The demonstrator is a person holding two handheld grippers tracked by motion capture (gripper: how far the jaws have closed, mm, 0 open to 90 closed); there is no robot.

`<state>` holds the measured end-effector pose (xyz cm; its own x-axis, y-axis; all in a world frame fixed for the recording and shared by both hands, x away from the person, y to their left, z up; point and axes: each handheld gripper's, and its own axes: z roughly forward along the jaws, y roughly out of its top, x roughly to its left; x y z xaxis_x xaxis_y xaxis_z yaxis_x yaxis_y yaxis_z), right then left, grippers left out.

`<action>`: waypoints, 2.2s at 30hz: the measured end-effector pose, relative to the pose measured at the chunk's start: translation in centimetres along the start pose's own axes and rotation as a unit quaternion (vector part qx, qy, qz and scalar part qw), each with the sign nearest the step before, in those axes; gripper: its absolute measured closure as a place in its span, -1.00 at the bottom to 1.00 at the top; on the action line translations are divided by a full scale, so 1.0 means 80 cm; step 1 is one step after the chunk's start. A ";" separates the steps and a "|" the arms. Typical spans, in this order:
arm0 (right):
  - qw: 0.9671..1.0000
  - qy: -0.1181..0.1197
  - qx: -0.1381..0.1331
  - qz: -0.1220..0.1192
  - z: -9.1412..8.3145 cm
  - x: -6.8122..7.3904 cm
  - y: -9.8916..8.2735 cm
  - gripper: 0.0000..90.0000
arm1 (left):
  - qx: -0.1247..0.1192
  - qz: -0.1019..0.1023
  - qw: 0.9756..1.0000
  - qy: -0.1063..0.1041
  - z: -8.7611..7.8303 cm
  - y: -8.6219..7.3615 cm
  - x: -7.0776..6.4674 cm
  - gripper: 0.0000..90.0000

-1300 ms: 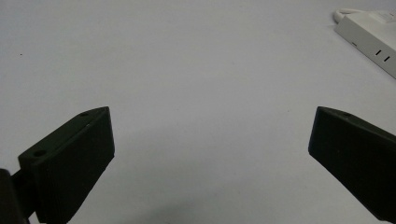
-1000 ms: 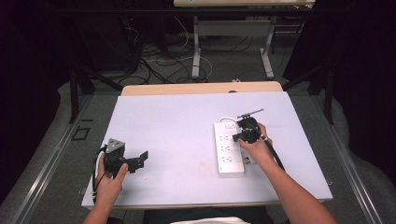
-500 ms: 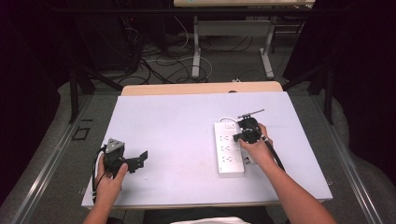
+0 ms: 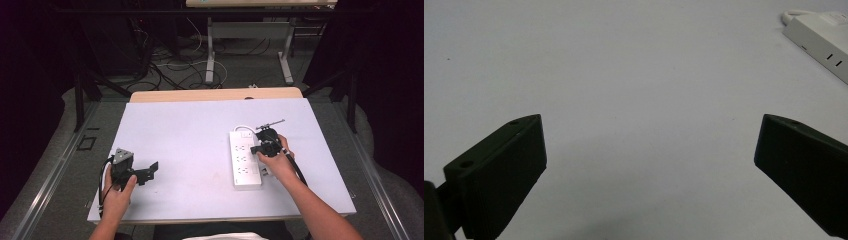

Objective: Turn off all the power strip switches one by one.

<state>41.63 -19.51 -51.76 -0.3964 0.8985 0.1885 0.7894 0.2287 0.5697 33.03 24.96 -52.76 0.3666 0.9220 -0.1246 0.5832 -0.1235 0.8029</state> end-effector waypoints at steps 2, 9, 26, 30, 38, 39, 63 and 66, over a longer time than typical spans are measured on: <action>1.000 0.000 0.002 -0.003 -0.001 -0.001 -0.002 1.00 | 0.000 0.000 1.000 0.000 0.000 0.000 0.000 -0.99; 1.000 0.006 0.001 -0.005 -0.005 0.002 -0.009 1.00 | -0.001 -0.001 1.000 0.000 0.001 0.000 -0.001 -0.99; 1.000 0.021 0.002 -0.016 -0.015 0.011 -0.019 1.00 | -0.002 0.001 1.000 0.001 0.000 0.000 -0.001 -0.99; 1.000 0.020 0.002 -0.022 -0.016 0.011 -0.020 1.00 | -0.002 -0.001 1.000 0.001 0.000 0.000 -0.001 -0.99; 1.000 0.020 0.005 -0.021 -0.014 0.011 -0.024 1.00 | -0.002 -0.001 1.000 0.001 0.000 0.000 -0.001 -0.99; 1.000 0.020 0.005 -0.018 -0.014 0.011 -0.025 1.00 | -0.002 0.000 1.000 0.001 0.000 0.000 -0.001 -0.99; 1.000 0.022 -0.001 -0.017 -0.013 0.008 -0.030 1.00 | -0.001 0.000 1.000 0.001 0.000 0.000 -0.001 -0.99; 0.999 0.032 -0.003 -0.013 -0.012 0.008 -0.032 1.00 | -0.002 0.001 1.000 0.001 0.000 0.000 -0.001 -0.99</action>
<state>38.93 -19.84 -52.31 -0.4461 0.8665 0.2239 0.7754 0.2493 0.5802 32.99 24.86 -52.75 0.3660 0.9227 -0.1210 0.5793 -0.1242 0.8056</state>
